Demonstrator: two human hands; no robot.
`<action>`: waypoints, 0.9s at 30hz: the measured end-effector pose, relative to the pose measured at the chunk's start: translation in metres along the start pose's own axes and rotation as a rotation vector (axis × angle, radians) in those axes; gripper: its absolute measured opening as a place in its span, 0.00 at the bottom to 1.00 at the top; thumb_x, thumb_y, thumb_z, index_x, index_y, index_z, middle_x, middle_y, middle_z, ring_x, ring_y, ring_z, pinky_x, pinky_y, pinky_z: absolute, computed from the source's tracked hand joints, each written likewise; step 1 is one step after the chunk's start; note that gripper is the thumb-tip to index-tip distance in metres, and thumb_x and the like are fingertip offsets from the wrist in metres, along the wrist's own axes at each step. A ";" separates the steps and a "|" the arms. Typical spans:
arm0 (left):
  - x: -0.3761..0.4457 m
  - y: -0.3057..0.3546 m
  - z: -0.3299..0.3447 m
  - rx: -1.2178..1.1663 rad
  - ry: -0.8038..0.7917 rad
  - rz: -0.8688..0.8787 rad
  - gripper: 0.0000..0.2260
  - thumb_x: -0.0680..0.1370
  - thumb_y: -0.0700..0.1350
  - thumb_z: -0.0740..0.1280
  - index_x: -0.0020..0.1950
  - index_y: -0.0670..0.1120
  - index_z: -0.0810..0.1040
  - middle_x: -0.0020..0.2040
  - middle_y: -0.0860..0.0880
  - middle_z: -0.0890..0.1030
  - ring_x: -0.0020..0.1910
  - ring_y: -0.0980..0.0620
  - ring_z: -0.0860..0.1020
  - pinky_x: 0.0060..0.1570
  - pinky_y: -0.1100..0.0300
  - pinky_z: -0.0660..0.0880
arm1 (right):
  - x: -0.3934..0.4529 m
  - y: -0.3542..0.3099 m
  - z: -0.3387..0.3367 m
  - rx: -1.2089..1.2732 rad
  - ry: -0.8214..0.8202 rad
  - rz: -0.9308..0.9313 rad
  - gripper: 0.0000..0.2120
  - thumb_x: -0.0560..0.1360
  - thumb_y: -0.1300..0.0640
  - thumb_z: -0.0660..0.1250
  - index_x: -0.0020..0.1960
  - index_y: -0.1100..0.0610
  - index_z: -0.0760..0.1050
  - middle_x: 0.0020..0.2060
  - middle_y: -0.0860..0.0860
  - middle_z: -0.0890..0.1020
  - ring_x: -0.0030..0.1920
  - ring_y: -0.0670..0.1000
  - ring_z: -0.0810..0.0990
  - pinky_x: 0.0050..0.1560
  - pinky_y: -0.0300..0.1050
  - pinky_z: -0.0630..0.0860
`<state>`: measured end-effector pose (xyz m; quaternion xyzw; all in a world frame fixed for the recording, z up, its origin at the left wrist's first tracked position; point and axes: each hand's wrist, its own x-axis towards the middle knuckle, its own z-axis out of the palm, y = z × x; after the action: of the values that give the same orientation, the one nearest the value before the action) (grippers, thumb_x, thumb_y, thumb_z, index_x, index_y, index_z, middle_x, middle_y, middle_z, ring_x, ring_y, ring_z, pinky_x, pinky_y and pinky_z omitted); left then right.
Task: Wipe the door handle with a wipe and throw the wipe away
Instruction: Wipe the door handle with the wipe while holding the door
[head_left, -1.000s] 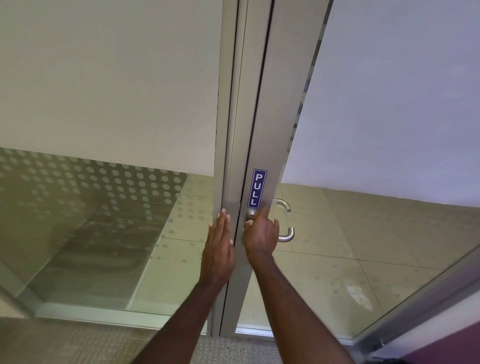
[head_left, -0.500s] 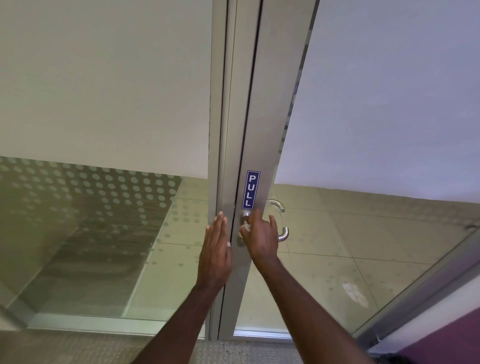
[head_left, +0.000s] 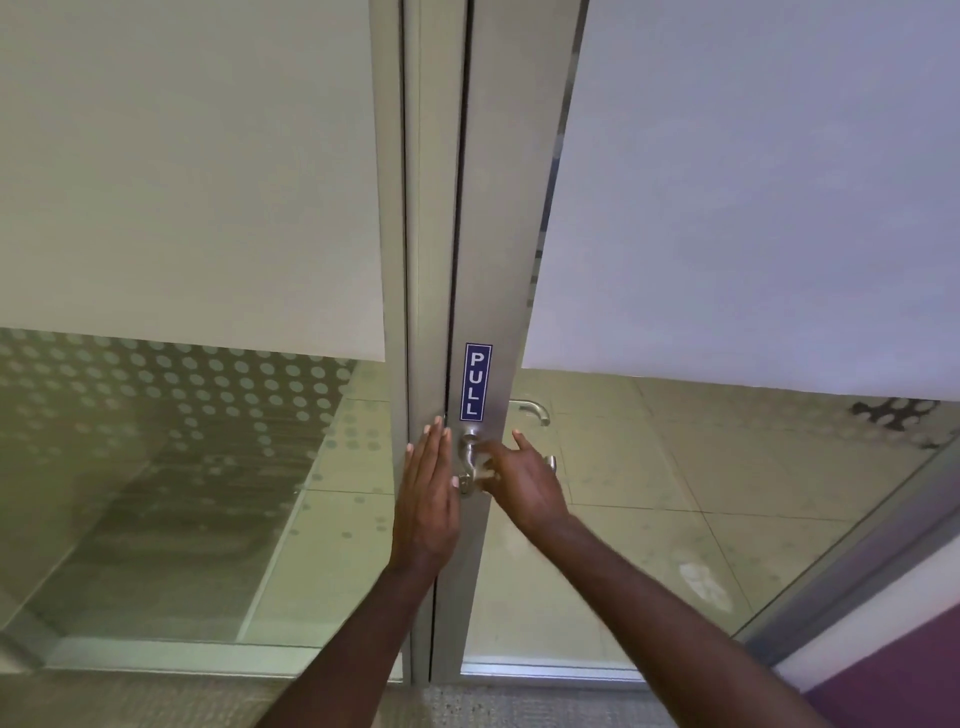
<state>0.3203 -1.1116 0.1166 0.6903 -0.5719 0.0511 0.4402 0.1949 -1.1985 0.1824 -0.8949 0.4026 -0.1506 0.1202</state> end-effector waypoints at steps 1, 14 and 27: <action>0.001 0.000 0.000 0.000 -0.002 0.007 0.27 0.83 0.43 0.52 0.82 0.42 0.53 0.84 0.47 0.55 0.83 0.49 0.52 0.80 0.42 0.55 | 0.001 0.011 -0.009 -0.100 -0.048 -0.079 0.18 0.76 0.52 0.71 0.65 0.49 0.75 0.56 0.54 0.85 0.76 0.55 0.64 0.70 0.53 0.67; 0.022 0.015 0.009 0.099 -0.041 0.099 0.28 0.83 0.46 0.55 0.83 0.46 0.50 0.84 0.47 0.53 0.83 0.50 0.50 0.80 0.44 0.55 | 0.005 0.088 -0.041 -0.405 -0.103 -0.599 0.16 0.77 0.58 0.70 0.64 0.52 0.79 0.56 0.51 0.86 0.67 0.54 0.78 0.75 0.51 0.65; 0.015 -0.002 0.010 0.111 -0.038 0.069 0.31 0.82 0.44 0.58 0.83 0.46 0.49 0.85 0.49 0.50 0.83 0.49 0.49 0.79 0.42 0.56 | -0.024 0.094 0.008 0.612 0.370 0.086 0.16 0.79 0.67 0.64 0.61 0.55 0.83 0.56 0.49 0.85 0.61 0.48 0.82 0.66 0.43 0.75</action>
<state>0.3226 -1.1296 0.1178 0.6945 -0.5998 0.0848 0.3883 0.1177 -1.2404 0.1392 -0.7573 0.3908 -0.4185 0.3140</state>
